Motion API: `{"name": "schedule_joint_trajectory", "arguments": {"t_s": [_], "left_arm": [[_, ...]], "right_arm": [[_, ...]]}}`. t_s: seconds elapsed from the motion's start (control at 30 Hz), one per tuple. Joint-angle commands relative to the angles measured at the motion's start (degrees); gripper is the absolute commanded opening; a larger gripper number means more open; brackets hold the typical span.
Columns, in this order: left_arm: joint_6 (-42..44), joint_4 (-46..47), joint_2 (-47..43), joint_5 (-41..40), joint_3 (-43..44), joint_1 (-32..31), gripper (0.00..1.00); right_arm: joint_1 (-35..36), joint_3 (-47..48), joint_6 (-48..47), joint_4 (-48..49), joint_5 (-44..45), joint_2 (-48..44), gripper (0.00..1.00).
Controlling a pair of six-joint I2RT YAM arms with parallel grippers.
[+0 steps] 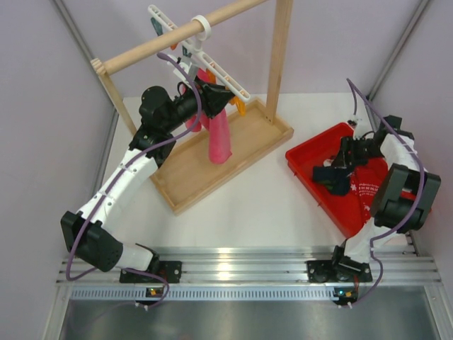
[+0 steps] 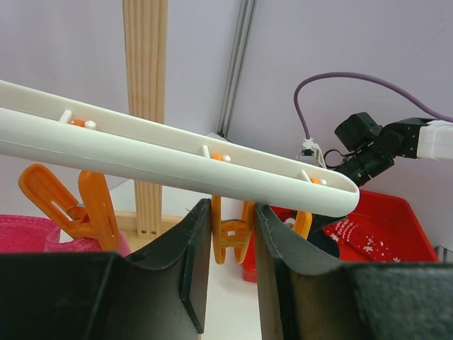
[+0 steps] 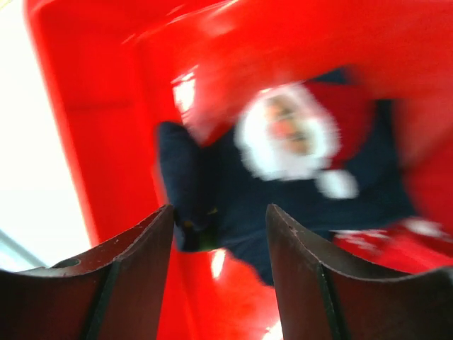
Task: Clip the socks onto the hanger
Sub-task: Adjust the sock in the bin.
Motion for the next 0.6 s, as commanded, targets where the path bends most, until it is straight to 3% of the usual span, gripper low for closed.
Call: {"name": "schedule_joint_trajectory", "arguments": {"t_s": [0.0,0.57], "left_arm": [[0.32,-1.53,-1.39,1.45,-1.19,-0.21,0.00],[1.02,-2.05,-1.48,1.54,-2.07,-0.21,0.00]], "right_arm": [[-1.11,0.95,7.02,13.80,5.45,-2.41,0.55],[3.02,-0.02,5.53,22.45,11.35,6.54,0.56]]}}
